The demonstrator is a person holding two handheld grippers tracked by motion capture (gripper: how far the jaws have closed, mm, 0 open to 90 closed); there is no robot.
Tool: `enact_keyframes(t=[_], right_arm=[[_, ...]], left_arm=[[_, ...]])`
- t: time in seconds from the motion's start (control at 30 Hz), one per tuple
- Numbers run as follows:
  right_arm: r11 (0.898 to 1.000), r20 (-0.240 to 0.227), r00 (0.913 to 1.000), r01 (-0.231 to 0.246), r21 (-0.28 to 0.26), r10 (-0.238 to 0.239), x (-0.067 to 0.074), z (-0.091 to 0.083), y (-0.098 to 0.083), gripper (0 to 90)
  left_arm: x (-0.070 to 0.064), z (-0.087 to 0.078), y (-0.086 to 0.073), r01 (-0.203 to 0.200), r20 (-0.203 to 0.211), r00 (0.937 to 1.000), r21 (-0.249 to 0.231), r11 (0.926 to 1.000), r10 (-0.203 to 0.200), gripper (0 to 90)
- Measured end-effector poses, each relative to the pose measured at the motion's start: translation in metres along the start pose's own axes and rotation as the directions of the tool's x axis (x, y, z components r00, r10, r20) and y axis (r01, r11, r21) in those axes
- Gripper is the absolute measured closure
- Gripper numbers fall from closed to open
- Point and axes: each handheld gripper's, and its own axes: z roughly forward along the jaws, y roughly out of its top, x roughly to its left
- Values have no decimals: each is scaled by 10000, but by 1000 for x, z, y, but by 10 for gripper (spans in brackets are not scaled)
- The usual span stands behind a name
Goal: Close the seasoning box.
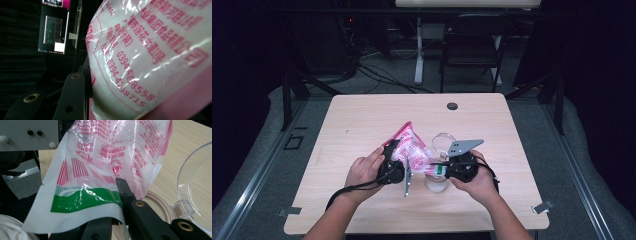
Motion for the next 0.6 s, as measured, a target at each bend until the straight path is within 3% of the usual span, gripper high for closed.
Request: enact_keyframes(t=[0.6], right_arm=[[9998,-27,10000,-60,179,61,-2,3,-3,900]], left_arm=[[3,-1,3,-149,-166,9998,-69,9999,148,633]])
